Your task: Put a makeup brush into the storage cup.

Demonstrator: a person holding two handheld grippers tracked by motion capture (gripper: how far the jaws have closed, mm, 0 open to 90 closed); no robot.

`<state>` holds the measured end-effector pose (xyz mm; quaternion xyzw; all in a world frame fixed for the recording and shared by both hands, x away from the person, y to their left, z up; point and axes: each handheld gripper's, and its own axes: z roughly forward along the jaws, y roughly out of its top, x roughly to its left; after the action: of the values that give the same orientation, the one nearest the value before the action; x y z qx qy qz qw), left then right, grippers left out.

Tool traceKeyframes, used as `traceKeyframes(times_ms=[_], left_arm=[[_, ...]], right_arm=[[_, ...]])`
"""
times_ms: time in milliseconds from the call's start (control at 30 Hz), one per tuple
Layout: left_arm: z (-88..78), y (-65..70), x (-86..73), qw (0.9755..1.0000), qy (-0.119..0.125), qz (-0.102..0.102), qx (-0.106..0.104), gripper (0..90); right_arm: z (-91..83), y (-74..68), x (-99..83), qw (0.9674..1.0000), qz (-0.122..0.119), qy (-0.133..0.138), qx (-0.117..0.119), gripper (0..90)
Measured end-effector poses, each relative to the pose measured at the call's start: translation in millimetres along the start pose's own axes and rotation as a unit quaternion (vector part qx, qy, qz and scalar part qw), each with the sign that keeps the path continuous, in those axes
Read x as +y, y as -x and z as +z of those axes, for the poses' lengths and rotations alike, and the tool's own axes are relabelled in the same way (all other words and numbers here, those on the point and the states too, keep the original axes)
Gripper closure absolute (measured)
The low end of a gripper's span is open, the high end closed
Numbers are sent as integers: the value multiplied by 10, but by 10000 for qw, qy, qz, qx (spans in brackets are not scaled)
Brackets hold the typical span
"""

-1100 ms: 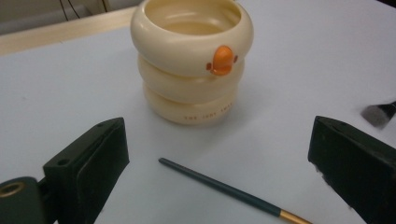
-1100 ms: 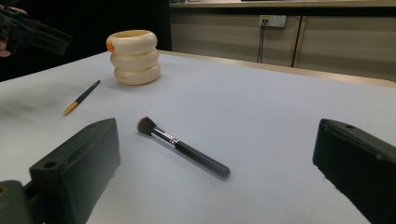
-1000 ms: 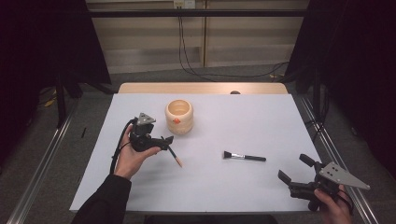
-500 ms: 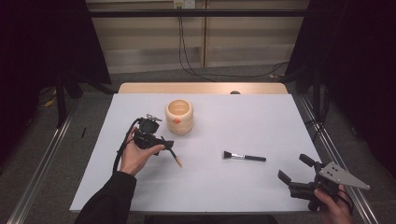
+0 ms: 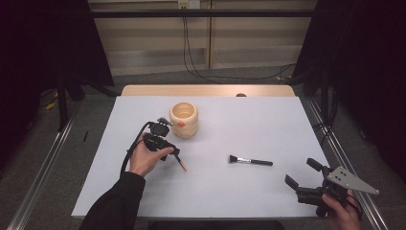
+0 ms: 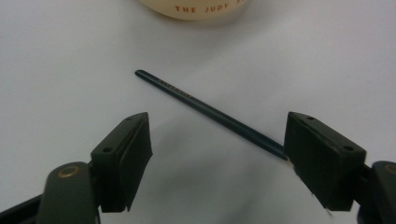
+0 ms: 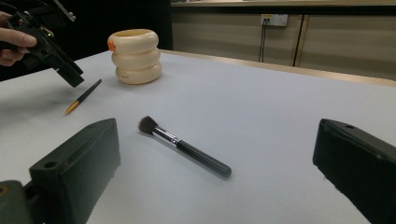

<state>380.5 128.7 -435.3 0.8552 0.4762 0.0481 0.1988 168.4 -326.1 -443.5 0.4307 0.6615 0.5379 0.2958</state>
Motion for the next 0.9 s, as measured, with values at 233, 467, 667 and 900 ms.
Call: traceKeyframes(times_ms=[233, 467, 667, 900], left_arm=[[72, 34, 40, 9996, -225, -197, -15, 300], [136, 30, 59, 9988, -376, -307, 17, 366], [162, 61, 86, 9982, -412, -419, 73, 381], [194, 75, 95, 9981, -523, -284, 128, 388]], right_arm=[[-6, 3, -2, 10000, -11, 28, -28, 2], [-5, 2, -1, 10000, -25, 2, -4, 2], [-3, 1, -2, 10000, -15, -11, 11, 3], [-7, 2, -3, 10000, -37, 0, 20, 4]])
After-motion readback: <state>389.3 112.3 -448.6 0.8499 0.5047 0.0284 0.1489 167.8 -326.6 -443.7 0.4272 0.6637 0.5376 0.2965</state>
